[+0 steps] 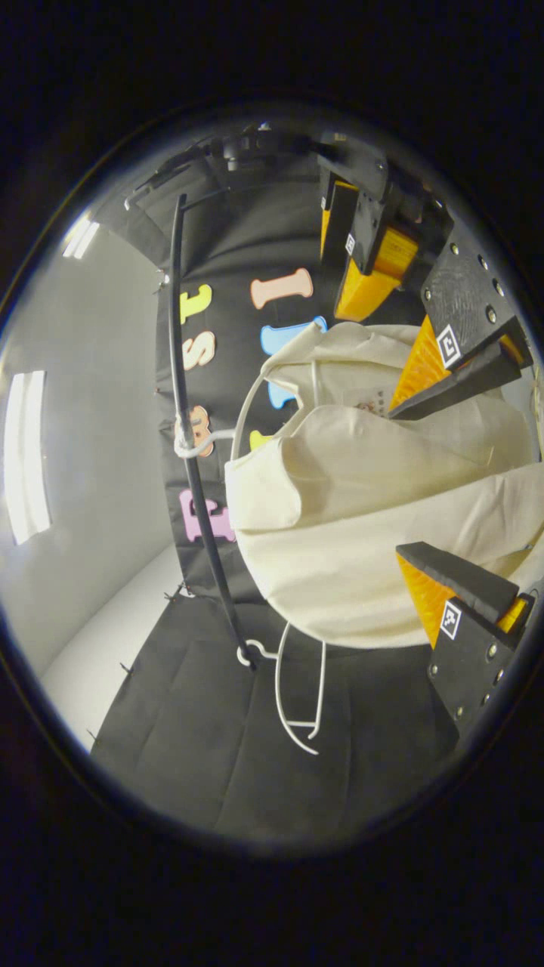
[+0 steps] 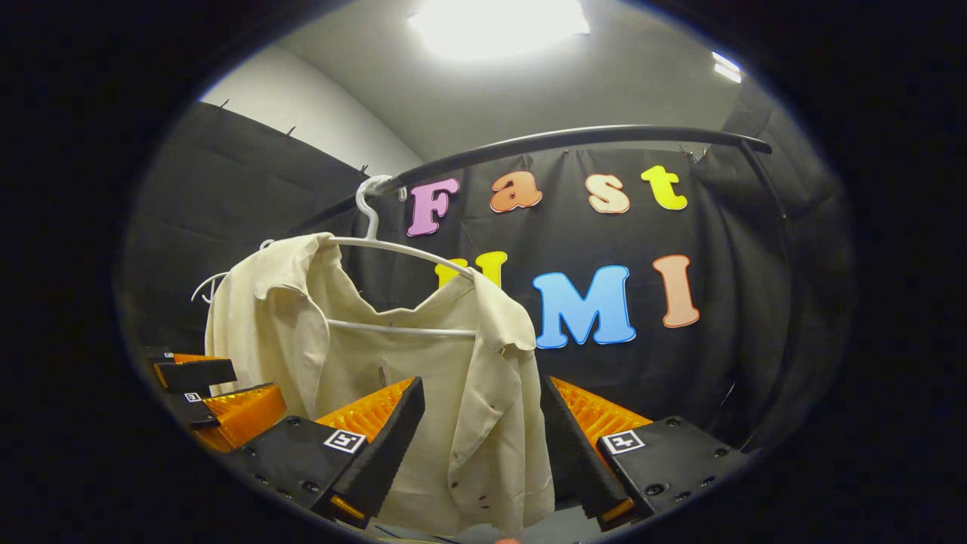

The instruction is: Grasp the clothes on the hanger with both hands and then place them into the laundry hamper below.

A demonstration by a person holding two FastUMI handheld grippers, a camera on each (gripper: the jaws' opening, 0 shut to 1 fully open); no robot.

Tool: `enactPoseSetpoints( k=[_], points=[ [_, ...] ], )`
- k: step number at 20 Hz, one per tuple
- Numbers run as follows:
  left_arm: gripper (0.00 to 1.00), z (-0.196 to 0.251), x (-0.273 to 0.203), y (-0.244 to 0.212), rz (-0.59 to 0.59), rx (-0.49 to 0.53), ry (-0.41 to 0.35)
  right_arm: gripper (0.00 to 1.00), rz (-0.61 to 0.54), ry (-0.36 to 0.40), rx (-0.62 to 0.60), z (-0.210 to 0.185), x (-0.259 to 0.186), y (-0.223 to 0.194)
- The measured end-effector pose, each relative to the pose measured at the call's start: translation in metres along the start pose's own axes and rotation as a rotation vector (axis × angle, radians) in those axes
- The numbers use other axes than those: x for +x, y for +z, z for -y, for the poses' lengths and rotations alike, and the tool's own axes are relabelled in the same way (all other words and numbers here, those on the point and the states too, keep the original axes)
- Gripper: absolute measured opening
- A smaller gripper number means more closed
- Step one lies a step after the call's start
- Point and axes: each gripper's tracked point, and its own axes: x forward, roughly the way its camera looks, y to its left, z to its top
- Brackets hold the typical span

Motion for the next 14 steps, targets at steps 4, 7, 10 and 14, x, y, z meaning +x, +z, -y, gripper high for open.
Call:
enactPoseSetpoints(
  k=[4, 7, 10, 14],
  points=[
    [0.94, 0.010, 0.033, -0.009, 0.002, 0.039, 0.030, 0.97, -0.042, 0.050, 0.024, -0.002, 0.023, -0.021],
    [0.95, 0.009, 0.049, -0.015, -0.001, 0.066, 0.065, 0.97, -0.074, 0.095, 0.031, -0.007, 0.038, -0.037],
    [0.94, 0.008, 0.066, -0.024, -0.007, 0.096, 0.094, 0.97, -0.106, 0.097, 0.041, -0.003, 0.055, -0.055],
    [0.95, 0.010, 0.083, -0.040, -0.037, 0.113, 0.153, 0.98, -0.117, 0.079, 0.062, 0.004, 0.079, -0.066]
  ],
)
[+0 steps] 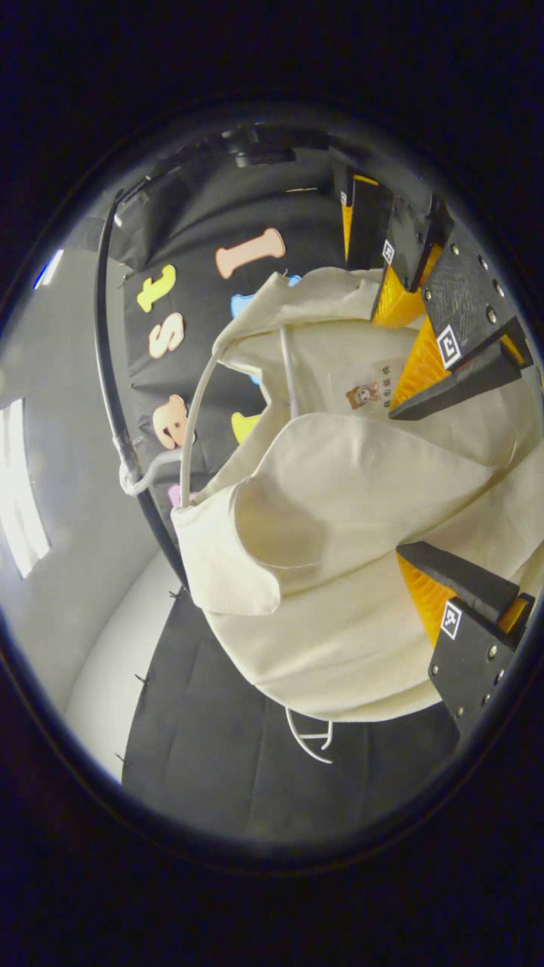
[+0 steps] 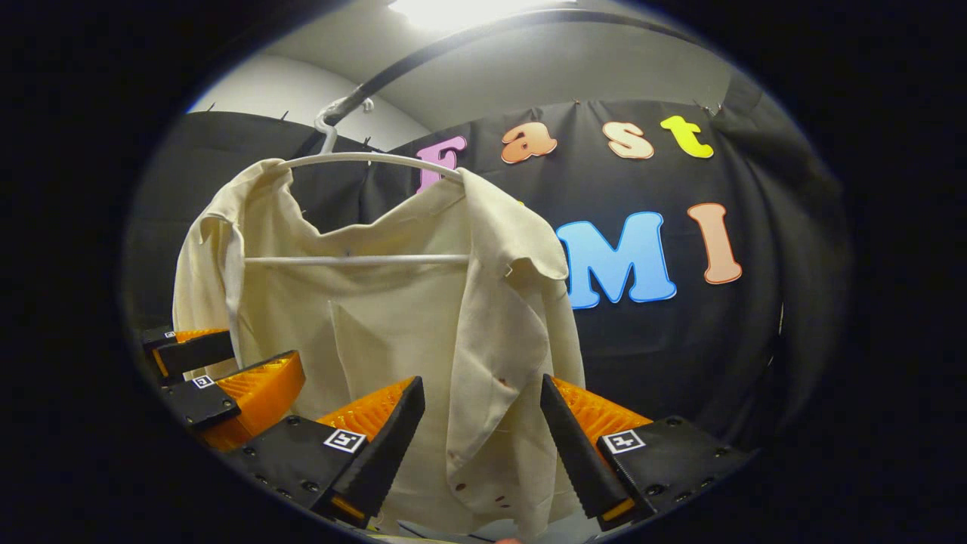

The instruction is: Grasp the clothes on the hanger with both hands and then place them into the laundry hamper below.

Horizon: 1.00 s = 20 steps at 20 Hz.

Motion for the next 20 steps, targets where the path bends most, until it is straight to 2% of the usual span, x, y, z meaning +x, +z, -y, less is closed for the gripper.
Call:
enactPoseSetpoints(
  k=[3, 6, 9, 10, 11, 12, 13, 14, 15, 16, 17, 18, 20],
  points=[
    [0.94, -0.007, 0.006, 0.000, 0.004, 0.006, 0.060, 0.97, 0.013, -0.043, 0.026, 0.010, 0.015, 0.000],
    [0.94, -0.019, 0.002, 0.018, 0.058, 0.000, 0.113, 0.95, 0.014, -0.064, 0.060, 0.011, 0.030, 0.003],
    [0.64, -0.025, -0.007, 0.042, 0.121, 0.015, 0.132, 0.95, -0.014, -0.050, 0.080, 0.005, 0.043, 0.000],
    [0.53, -0.025, -0.009, 0.048, 0.133, 0.023, 0.130, 0.86, -0.023, -0.052, 0.079, 0.005, 0.045, -0.001],
    [0.45, -0.029, -0.012, 0.054, 0.146, 0.028, 0.136, 0.63, -0.025, -0.057, 0.071, 0.004, 0.044, 0.001],
    [0.32, -0.029, -0.017, 0.058, 0.155, 0.026, 0.124, 0.51, -0.018, -0.069, 0.057, 0.006, 0.042, 0.003],
    [0.20, -0.026, -0.021, 0.062, 0.159, 0.022, 0.088, 0.31, -0.006, -0.091, 0.041, 0.011, 0.040, 0.005],
    [0.24, -0.037, -0.030, 0.067, 0.173, 0.023, 0.127, 0.14, -0.003, -0.066, 0.030, 0.007, 0.040, 0.006],
    [0.05, -0.042, -0.029, 0.068, 0.175, 0.018, 0.124, 0.17, -0.012, -0.062, 0.007, 0.004, 0.041, 0.005],
    [0.06, -0.042, -0.030, 0.069, 0.171, 0.014, 0.126, 0.17, -0.015, -0.081, -0.028, 0.007, 0.041, 0.005],
    [0.02, -0.044, -0.031, 0.069, 0.166, 0.018, 0.120, 0.17, 0.001, -0.144, -0.056, 0.022, 0.036, 0.010],
    [0.01, -0.045, -0.033, 0.069, 0.160, 0.026, 0.107, 0.01, 0.021, -0.155, -0.049, 0.029, 0.030, 0.018],
    [0.01, -0.048, -0.038, 0.072, 0.158, 0.044, 0.091, 0.01, 0.025, -0.185, -0.052, 0.035, 0.030, 0.017]
  ],
)
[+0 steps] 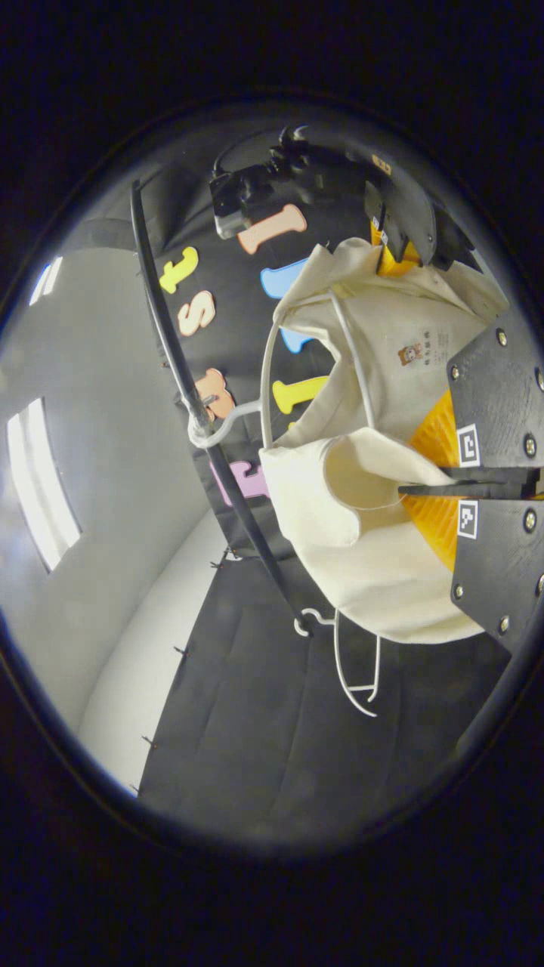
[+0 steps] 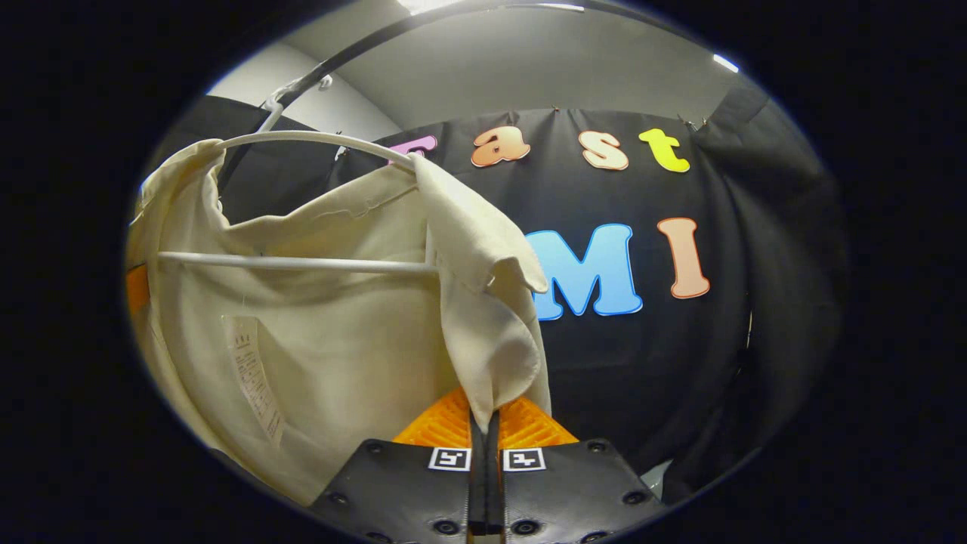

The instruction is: Grasp the clothes on the hanger with both hands and then place them into the laundry hamper below.

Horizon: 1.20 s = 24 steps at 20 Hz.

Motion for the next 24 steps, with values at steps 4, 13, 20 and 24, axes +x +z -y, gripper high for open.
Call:
enactPoseSetpoints(
  k=[4, 13, 20, 24],
  points=[
    [0.00, -0.014, -0.013, 0.023, 0.045, 0.058, -0.002, 0.01, 0.069, -0.081, -0.021, 0.030, -0.003, 0.020],
    [0.00, -0.086, -0.019, 0.054, 0.082, 0.108, 0.101, 0.01, 0.187, -0.232, -0.065, 0.089, -0.003, 0.063],
    [0.00, -0.121, 0.001, 0.064, 0.105, 0.148, 0.142, 0.00, 0.232, -0.255, -0.069, 0.105, 0.018, 0.082],
    [0.01, -0.138, 0.024, 0.069, 0.124, 0.162, 0.162, 0.01, 0.236, -0.246, -0.063, 0.108, 0.039, 0.085]
  ],
)
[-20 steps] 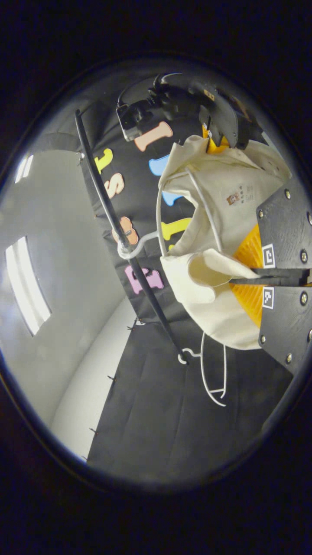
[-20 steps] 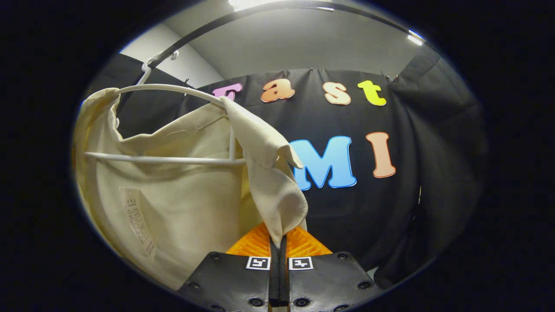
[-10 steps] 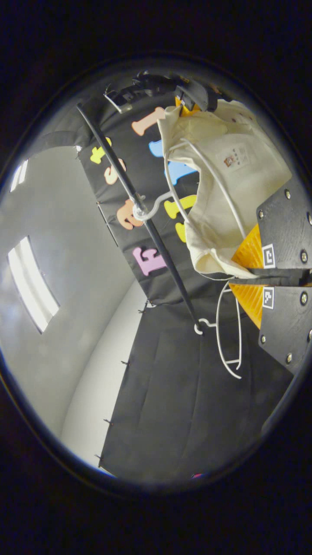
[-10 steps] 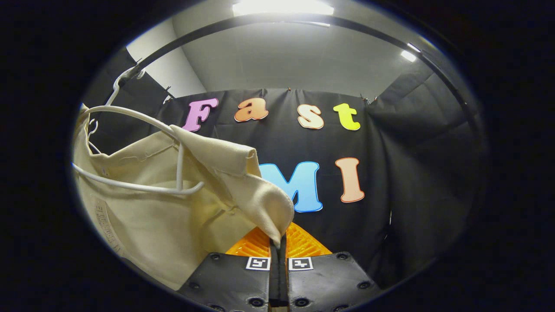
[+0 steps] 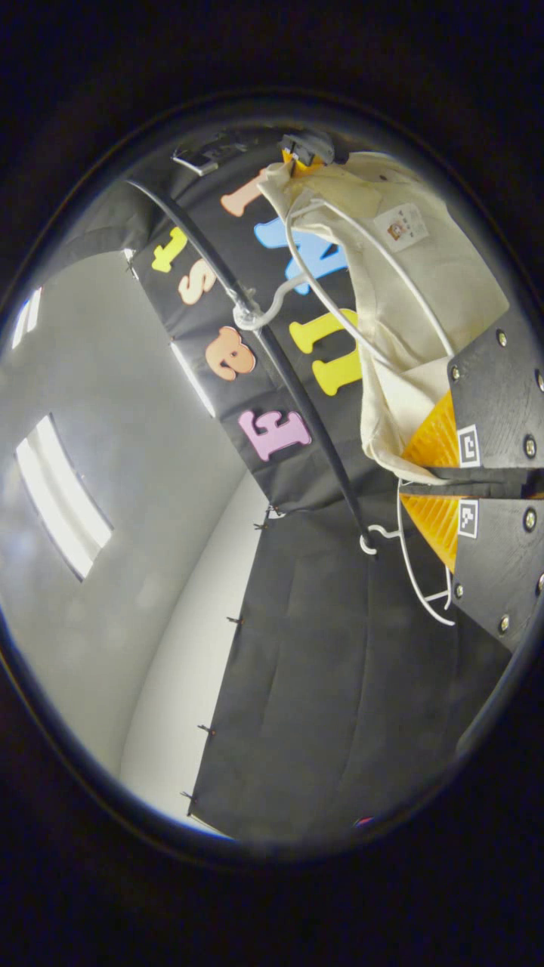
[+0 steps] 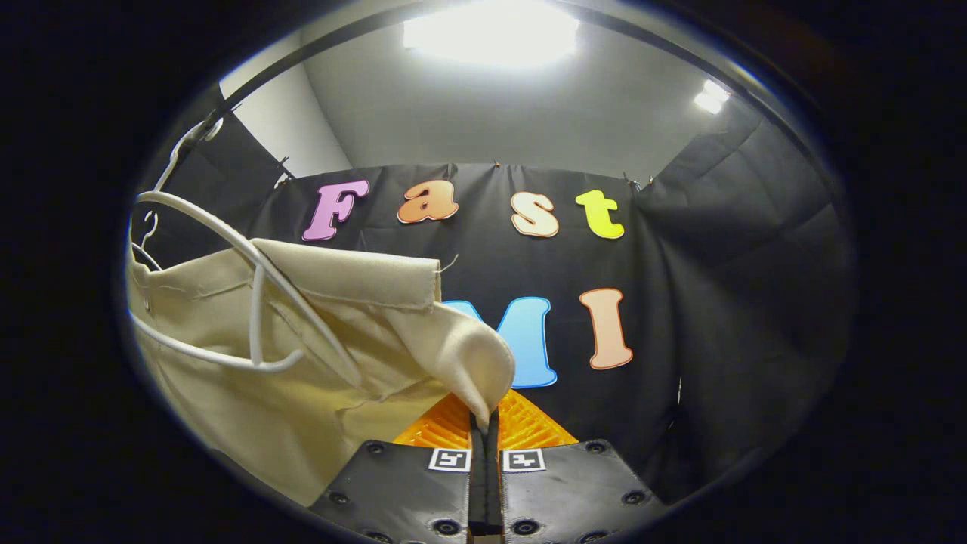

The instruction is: Grasp the clothes on the hanger with both hands and then place them into the laundry hamper below.

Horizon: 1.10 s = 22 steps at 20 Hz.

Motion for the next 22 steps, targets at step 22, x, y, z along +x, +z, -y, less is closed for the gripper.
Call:
enactPoseSetpoints(
  k=[22],
  points=[
    [0.00, -0.032, 0.012, -0.069, -0.044, 0.061, 0.044, 0.00, -0.035, 0.152, 0.012, -0.070, 0.006, -0.056]
  ],
)
